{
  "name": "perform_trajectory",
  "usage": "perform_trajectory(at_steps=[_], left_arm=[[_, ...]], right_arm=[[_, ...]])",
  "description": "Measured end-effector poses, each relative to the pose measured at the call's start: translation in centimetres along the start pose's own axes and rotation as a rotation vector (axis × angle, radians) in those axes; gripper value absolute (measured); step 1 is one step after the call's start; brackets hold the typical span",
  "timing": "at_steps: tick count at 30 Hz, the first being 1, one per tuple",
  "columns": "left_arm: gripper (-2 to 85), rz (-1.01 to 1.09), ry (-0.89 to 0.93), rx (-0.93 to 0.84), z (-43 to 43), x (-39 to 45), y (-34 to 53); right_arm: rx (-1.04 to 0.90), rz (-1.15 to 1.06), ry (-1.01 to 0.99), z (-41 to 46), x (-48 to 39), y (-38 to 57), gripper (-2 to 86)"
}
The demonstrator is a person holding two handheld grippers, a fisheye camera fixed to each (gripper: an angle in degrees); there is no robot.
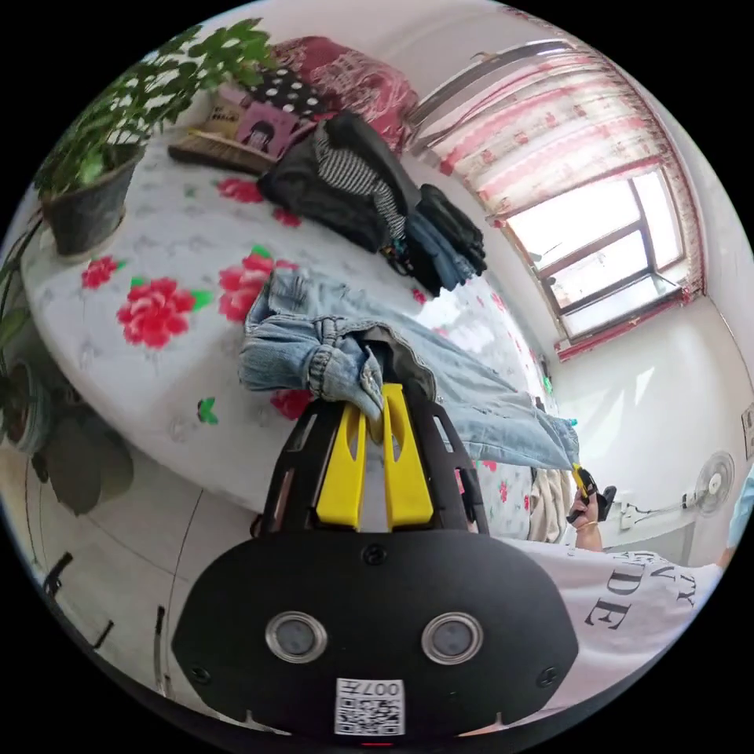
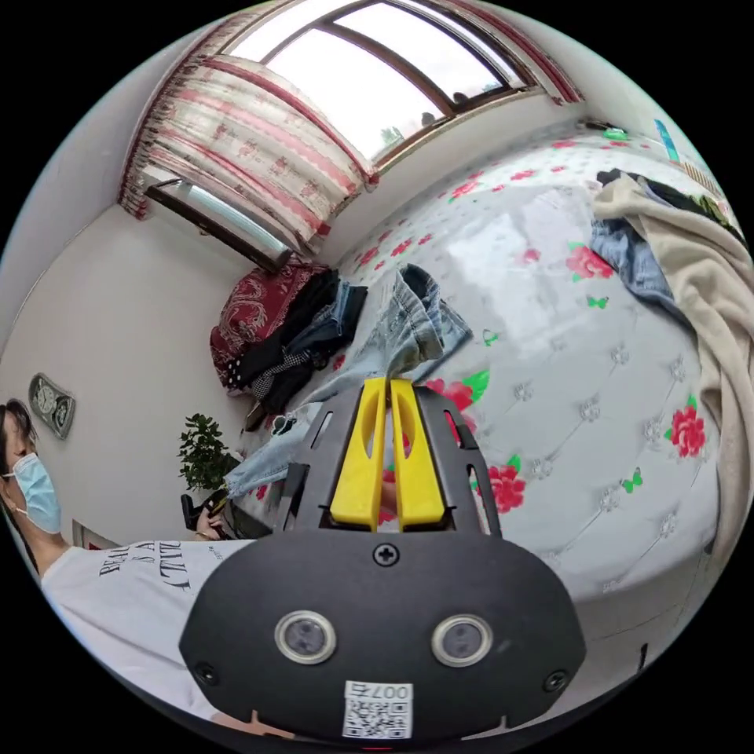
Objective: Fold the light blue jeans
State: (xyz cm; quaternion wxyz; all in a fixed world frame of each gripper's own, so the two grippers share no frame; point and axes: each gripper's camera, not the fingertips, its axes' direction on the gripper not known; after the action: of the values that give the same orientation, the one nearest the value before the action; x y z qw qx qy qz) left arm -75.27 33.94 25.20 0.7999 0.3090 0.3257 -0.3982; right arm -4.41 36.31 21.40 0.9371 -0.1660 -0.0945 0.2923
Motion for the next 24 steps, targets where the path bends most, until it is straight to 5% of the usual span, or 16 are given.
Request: perform_trajectory(at_steps=[6, 10, 17, 24], left_arm=[[1.8, -0.286, -0.042, -0.216, 8.1, -8.7, 9.0], [4.4, -0.276, 0.015, -0.207, 7.9, -8.7, 9.1], [7.4, -0.300, -0.185, -0.200, 4.8, -9.3, 12.9], [6.2, -0.227, -0.320, -0.026, 3.5, -5.5, 10.3]], right_arm=[[-0.240, 0.337, 0.235, 5.3, 9.3, 7.9, -0.1], [-0.369, 0.244, 0.354, 6.4, 7.8, 8.4, 0.5], [-0.376, 0.149, 0.550, 4.4, 5.0, 7.2, 3.7], [-0.248, 0.035, 0.367, 6.1, 0.6, 4.9, 5.9]])
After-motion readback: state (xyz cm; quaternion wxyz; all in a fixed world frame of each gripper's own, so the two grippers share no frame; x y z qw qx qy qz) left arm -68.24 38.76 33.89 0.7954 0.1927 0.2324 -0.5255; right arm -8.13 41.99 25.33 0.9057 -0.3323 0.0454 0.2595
